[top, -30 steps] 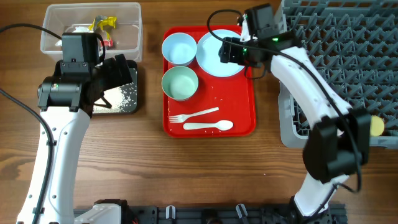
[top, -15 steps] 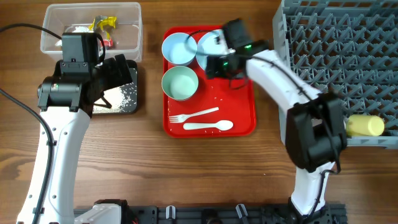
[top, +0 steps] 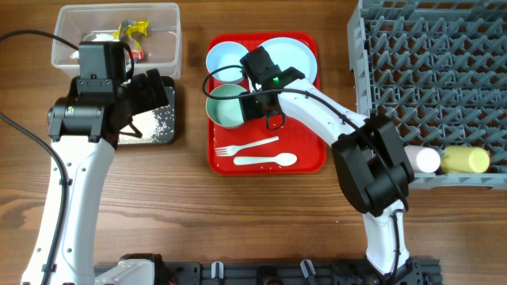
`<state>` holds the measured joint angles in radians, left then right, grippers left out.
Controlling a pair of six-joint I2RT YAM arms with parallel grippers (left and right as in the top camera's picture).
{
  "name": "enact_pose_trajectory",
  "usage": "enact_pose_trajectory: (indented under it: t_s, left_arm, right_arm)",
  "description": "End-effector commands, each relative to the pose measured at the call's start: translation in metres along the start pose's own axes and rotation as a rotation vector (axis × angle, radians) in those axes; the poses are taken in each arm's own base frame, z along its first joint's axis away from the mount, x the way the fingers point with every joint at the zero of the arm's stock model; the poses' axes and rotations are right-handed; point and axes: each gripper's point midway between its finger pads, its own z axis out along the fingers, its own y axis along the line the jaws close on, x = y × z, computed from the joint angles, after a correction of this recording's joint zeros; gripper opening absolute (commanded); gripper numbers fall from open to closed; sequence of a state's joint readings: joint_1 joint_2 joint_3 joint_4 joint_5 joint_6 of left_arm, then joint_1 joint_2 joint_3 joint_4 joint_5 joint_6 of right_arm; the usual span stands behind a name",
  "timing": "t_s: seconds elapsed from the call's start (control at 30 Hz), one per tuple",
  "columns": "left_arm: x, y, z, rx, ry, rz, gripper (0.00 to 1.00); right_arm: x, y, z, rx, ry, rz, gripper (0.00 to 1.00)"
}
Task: Sort waste into correct bins and load items into the dishwasher rack
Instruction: 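Reach the right gripper back to the tray and grasp the light-blue bowl rim, then carry the light-blue bowl right and set it in the dish rack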
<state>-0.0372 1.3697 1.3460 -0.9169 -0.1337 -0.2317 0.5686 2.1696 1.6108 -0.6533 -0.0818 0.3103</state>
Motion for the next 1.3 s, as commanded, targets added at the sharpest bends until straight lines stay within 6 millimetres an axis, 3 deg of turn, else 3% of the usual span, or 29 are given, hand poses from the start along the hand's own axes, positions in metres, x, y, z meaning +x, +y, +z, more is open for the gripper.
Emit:
enact_pose_trajectory:
  t_s: [0.0, 0.13, 0.2, 0.3, 0.47, 0.6, 0.63, 0.73, 0.8, 1.03, 1.17, 1.27]
  left_arm:
    - [-0.002, 0.002, 0.0, -0.004, -0.005, -0.017, 1.0]
    - [-0.002, 0.002, 0.0, -0.004, -0.005, -0.017, 1.0]
    - [-0.002, 0.002, 0.0, -0.004, -0.004, -0.017, 1.0]
    - [-0.002, 0.002, 0.0, -0.004, -0.005, -0.017, 1.0]
    - [-0.002, 0.002, 0.0, -0.004, -0.004, -0.017, 1.0]
    - [-0.002, 0.002, 0.0, -0.004, -0.005, -0.017, 1.0]
    - [-0.002, 0.002, 0.0, -0.004, -0.005, -0.017, 1.0]
    - [-0.002, 0.002, 0.0, -0.004, -0.005, -0.017, 1.0]
    - [-0.002, 0.002, 0.0, -0.004, -0.004, -0.017, 1.0]
    - [-0.002, 0.002, 0.0, -0.004, -0.004, -0.017, 1.0]
    - [-0.002, 0.002, 0.0, -0.004, -0.005, -0.017, 1.0]
    - [-0.002, 0.002, 0.0, -0.004, -0.005, -0.017, 1.0]
  right_arm:
    - [-0.009, -0.007, 0.001, 0.044, -0.029, 0.014, 0.4]
    - [-0.012, -0.017, -0.002, 0.103, -0.051, 0.05, 0.25]
    - [-0.015, -0.023, -0.011, 0.111, -0.057, 0.068, 0.06]
    - [-0.021, -0.033, -0.035, 0.116, -0.076, 0.073, 0.04]
    - [-0.045, -0.077, -0.132, 0.234, -0.234, 0.112, 0.04]
    - [-0.053, -0.138, -0.232, 0.542, -0.414, 0.134, 0.04]
    - [-0.051, -0.164, -0.269, 0.701, -0.47, 0.149, 0.04]
    - [-0.048, -0.21, -0.318, 0.981, -0.511, 0.172, 0.04]
    - [-0.052, -0.235, -0.335, 1.114, -0.505, 0.164, 0.04]
    - [-0.096, -0.304, -0.36, 1.347, -0.531, 0.077, 0.04]
    - [-0.122, -0.336, -0.345, 1.454, -0.474, -0.053, 0.04]
    - [-0.142, -0.341, -0.313, 1.461, -0.43, -0.199, 0.04]
